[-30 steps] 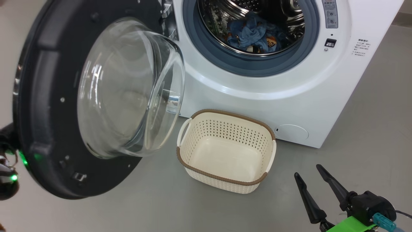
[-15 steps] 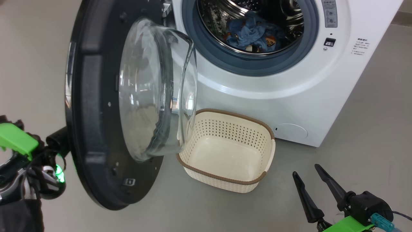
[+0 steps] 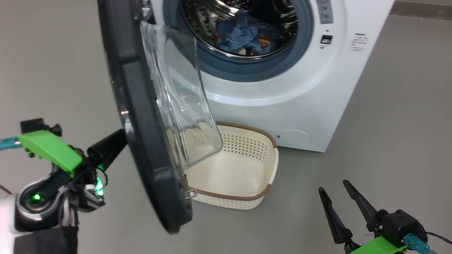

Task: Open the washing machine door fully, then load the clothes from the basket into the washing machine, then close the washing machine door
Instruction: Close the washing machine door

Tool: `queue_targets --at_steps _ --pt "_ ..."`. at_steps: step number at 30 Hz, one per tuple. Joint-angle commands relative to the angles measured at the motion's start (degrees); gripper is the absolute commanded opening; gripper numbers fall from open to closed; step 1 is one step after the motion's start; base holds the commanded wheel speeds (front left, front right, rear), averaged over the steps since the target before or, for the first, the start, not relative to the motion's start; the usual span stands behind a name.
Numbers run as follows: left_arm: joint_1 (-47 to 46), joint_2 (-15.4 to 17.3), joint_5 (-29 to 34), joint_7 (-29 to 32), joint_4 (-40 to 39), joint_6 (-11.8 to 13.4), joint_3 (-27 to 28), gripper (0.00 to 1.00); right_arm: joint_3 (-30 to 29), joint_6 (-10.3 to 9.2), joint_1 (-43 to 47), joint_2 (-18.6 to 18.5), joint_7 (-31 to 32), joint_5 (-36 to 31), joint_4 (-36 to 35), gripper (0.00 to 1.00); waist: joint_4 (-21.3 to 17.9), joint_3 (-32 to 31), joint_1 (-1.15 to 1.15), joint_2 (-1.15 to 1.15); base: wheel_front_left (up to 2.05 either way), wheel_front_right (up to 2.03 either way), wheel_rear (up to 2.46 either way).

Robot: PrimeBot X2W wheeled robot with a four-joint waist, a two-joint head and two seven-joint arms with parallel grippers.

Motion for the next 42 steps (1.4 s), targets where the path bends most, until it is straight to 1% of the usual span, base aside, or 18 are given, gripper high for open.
queue_targets --at_steps 1,5,12,22,31,35,42 --pt "-0.6 0.7 -1.2 -0.9 -2.1 -0.9 -0.5 0.00 0.9 0.09 -1.1 -0.1 -0.7 0.5 -1.1 1.00 -2.8 -0.2 0.00 0.00 0.00 0.00 0.00" --pt "-0.8 0.7 -1.5 -4.3 -0.9 -1.7 -2.4 0.00 0.6 0.09 -1.0 0.3 -0.7 0.4 -1.1 1.00 -5.9 -0.7 0.00 0.00 0.00 0.00 0.00" --pt "-2.8 0.7 -1.1 -8.9 2.7 -3.7 -3.7 0.00 0.4 0.09 -0.7 0.6 -0.7 0.3 -0.7 1.00 -10.9 -1.4 0.00 0.00 0.00 0.00 0.00" --pt "-7.9 0.7 -2.9 -14.8 11.1 -7.3 -7.4 0.00 0.8 0.09 -0.7 0.3 -0.7 0.2 -0.3 1.00 -15.9 -2.4 0.00 0.00 0.00 0.00 0.00" --pt "-12.0 0.7 -3.6 -19.6 18.2 -10.7 -9.4 0.00 1.2 0.09 -0.7 -0.2 -0.7 0.2 -0.1 1.00 -18.9 -2.7 0.00 0.00 0.00 0.00 0.00" --pt "-13.9 0.7 -3.9 -22.1 21.8 -12.2 -9.3 0.00 1.3 0.09 -0.6 -0.3 -0.7 0.3 0.0 1.00 -19.9 -2.7 0.00 0.00 0.00 0.00 0.00" --pt "-16.2 0.7 -2.9 -25.6 26.9 -14.1 -9.1 0.00 1.1 0.09 -0.5 -0.3 -0.7 0.3 0.0 1.00 -20.5 -2.8 0.00 0.00 0.00 0.00 0.00"
